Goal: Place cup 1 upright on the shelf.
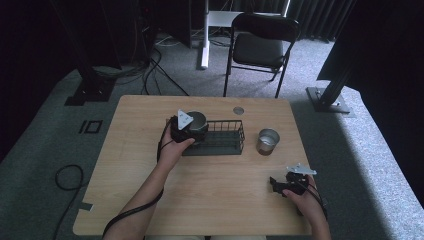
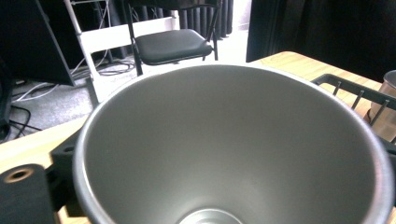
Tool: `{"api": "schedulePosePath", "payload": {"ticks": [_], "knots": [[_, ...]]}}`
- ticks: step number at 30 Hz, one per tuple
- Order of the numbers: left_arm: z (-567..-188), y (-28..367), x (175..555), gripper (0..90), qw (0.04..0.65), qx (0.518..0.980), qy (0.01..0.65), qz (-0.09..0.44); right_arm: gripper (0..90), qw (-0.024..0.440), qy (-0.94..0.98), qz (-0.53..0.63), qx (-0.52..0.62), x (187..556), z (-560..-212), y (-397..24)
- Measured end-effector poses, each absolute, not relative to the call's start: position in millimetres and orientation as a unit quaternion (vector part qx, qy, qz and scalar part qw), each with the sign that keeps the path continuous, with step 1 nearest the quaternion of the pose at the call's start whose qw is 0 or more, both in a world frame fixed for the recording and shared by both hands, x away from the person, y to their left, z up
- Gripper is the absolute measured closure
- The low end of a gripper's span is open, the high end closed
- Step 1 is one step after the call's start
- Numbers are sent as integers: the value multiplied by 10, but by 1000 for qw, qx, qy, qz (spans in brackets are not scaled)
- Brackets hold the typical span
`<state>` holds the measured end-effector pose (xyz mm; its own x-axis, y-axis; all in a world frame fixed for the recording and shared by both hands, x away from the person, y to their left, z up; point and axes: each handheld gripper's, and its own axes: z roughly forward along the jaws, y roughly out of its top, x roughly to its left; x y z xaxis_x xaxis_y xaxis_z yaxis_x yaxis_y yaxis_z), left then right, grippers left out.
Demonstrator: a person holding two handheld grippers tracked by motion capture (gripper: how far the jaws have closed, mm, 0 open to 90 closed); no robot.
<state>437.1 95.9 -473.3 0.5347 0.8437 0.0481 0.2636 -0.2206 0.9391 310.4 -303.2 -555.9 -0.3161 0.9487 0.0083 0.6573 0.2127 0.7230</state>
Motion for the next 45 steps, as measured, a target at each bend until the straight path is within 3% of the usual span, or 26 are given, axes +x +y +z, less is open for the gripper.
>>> {"api": "schedulePosePath", "payload": {"ticks": [3, 45], "knots": [[-4720, 969, 4352, 30, 489, 732, 375, 290, 116, 227, 745, 321, 539, 3104, -5559, -3031], [-4646, 1448, 3992, 30, 481, 740, 376, 283, 116, 227, 745, 321, 539, 3104, -5559, -3031]]}}
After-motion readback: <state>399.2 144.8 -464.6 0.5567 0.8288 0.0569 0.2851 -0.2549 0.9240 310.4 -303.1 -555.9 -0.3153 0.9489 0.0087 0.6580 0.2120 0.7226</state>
